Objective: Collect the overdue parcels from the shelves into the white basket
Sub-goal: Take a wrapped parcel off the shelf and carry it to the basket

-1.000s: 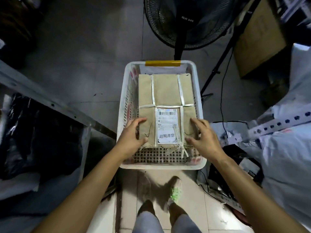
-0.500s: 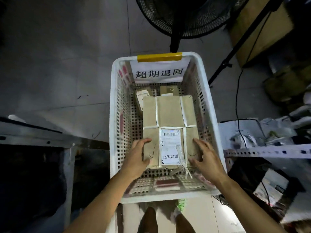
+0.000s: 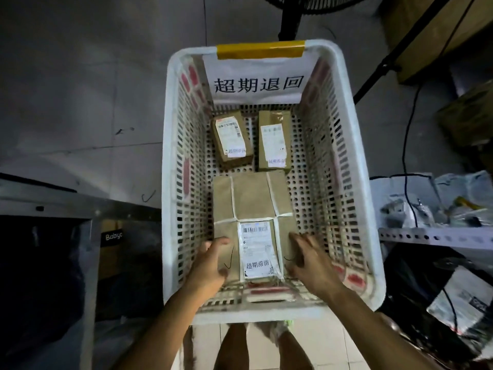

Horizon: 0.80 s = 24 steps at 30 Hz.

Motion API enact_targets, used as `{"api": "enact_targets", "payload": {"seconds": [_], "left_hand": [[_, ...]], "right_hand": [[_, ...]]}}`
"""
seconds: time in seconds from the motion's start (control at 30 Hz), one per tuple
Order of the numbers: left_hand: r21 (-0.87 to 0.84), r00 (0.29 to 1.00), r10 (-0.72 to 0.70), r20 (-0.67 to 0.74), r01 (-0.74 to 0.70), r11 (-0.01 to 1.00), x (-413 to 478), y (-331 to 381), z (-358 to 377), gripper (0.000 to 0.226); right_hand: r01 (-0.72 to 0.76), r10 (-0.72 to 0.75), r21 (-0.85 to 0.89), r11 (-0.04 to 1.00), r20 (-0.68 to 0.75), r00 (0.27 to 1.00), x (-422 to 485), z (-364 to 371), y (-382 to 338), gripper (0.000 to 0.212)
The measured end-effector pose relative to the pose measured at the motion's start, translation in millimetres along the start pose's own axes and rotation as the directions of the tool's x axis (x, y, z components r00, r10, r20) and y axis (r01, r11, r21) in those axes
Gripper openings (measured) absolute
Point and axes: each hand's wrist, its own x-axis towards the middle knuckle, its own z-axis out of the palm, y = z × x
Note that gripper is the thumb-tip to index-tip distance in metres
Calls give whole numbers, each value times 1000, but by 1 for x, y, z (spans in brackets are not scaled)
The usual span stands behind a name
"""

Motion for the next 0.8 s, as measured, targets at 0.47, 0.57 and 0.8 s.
{"api": "enact_targets", "payload": {"seconds": [0.47, 0.57, 0.8], "left_hand": [[86, 996, -82, -26, 84, 993, 98, -42, 45, 83], [104, 998, -68, -9, 69, 992, 115, -54, 50, 82], [172, 982, -178, 54, 167, 971, 134, -55, 58, 81]], "right_hand": [[-18, 25, -57, 998, 129, 991, 94, 40, 30, 69], [-5, 13, -61, 998, 130, 991, 107, 54, 35, 66], [-69, 76, -38, 997, 229, 970, 128, 70, 38, 68]]}}
